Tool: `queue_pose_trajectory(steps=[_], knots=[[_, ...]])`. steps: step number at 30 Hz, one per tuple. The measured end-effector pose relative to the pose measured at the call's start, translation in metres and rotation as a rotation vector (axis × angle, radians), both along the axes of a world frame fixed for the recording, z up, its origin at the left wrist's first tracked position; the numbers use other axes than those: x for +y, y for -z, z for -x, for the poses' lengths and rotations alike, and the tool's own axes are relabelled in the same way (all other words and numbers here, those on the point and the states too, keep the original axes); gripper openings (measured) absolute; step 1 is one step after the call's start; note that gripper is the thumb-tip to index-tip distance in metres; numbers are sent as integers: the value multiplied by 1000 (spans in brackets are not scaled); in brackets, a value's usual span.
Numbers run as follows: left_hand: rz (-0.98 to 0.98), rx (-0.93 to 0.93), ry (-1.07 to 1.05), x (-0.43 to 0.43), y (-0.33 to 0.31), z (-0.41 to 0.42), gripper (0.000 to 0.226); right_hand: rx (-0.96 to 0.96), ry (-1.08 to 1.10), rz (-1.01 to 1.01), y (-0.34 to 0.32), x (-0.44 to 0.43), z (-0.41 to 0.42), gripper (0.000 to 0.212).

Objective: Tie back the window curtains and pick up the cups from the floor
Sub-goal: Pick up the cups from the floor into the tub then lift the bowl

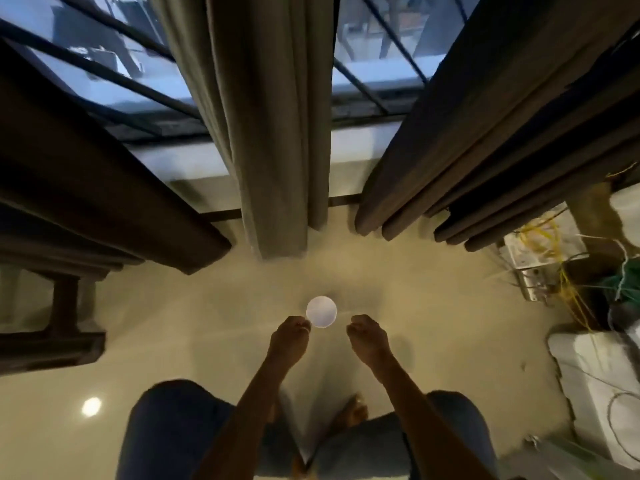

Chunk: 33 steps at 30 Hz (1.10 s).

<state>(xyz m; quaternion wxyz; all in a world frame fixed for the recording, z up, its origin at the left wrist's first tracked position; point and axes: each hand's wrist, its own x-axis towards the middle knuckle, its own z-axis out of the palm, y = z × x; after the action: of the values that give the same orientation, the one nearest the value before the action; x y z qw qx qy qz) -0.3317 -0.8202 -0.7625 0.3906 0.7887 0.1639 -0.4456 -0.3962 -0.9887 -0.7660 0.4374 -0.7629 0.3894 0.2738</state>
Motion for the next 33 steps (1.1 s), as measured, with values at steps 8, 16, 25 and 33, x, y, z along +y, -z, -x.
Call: queue_pose_trajectory(steps=[8,16,25,33], knots=[[-109,-122,129,-10,153,-13,30,10,-73,53,163,3,-17,33],[-94,-40,107,-25,263,-15,56,2,187,-32,274,3,-23,45],[-21,-133,-19,-26,242,-13,42,-167,313,-35,239,20,-24,38],[70,-217,-128,-15,78,-8,45,-356,723,-287,62,41,-17,21]])
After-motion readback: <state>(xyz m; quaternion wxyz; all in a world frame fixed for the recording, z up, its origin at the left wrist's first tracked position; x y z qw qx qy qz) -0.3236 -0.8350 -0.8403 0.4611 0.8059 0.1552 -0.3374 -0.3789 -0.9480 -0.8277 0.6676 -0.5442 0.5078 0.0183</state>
